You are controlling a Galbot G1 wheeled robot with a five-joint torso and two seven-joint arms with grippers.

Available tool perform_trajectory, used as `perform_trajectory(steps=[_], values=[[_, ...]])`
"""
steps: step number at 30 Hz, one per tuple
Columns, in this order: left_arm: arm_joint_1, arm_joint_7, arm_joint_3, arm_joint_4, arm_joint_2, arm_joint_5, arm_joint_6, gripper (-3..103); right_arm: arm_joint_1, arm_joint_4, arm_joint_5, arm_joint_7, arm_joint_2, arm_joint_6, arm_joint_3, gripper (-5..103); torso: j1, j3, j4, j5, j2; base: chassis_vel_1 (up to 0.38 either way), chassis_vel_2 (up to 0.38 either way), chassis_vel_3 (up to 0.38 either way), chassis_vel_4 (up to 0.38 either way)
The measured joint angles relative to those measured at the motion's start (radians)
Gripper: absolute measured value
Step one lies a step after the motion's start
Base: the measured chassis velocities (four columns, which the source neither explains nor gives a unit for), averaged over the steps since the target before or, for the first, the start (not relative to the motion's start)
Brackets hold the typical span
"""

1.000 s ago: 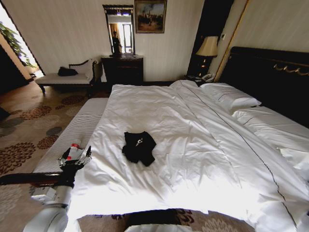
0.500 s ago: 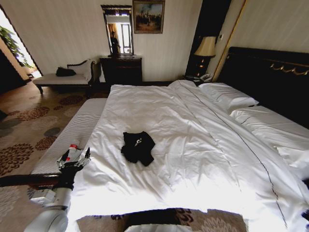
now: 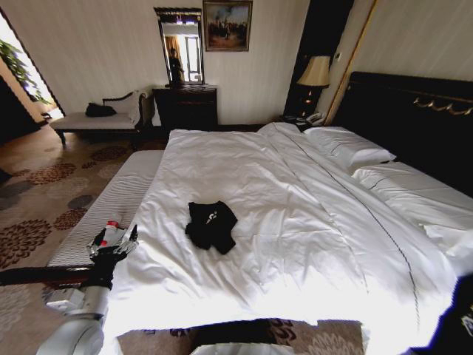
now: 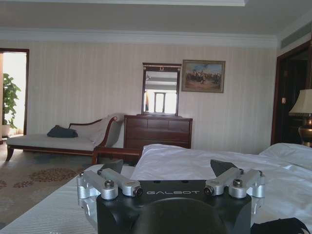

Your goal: Fold the clothes on the bed.

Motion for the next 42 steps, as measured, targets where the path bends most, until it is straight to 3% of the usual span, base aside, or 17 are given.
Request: perform_trajectory(steps=[3, 11, 23, 30, 42], values=[[0.003, 0.001, 0.002, 0.000, -0.003, 0.003, 0.000, 100, -0.049, 0.116, 0.016, -0.013, 0.039, 0.008, 0.015, 99, 0.000, 0.000, 0.0000, -0.0002, 0.000, 0.000, 0.000, 0.000, 0.000], [0.007, 0.002, 0.009, 0.000, -0.008, 0.009, -0.001, 100, -0.147, 0.425, 0.021, -0.023, 0.131, 0.008, 0.010, 100, 0.000, 0.000, 0.0000, -0.0003, 0.000, 0.000, 0.000, 0.000, 0.000], [0.009, 0.000, 0.023, -0.015, -0.009, 0.027, 0.002, 100, -0.224, 0.828, -0.123, -0.021, 0.218, -0.075, -0.174, 100, 0.000, 0.000, 0.0002, -0.0001, 0.000, 0.000, 0.000, 0.000, 0.000], [0.011, -0.001, 0.026, -0.018, -0.010, 0.029, 0.003, 100, -0.230, 0.905, -0.182, -0.013, 0.226, -0.093, -0.256, 100, 0.000, 0.000, 0.0000, -0.0001, 0.000, 0.000, 0.000, 0.000, 0.000], [0.002, -0.007, 0.044, -0.021, 0.000, 0.038, 0.009, 100, -0.241, 0.911, -0.194, -0.007, 0.242, -0.090, -0.270, 100, 0.000, 0.000, -0.0002, 0.0001, 0.000, 0.037, 0.022, -0.029, -0.023]])
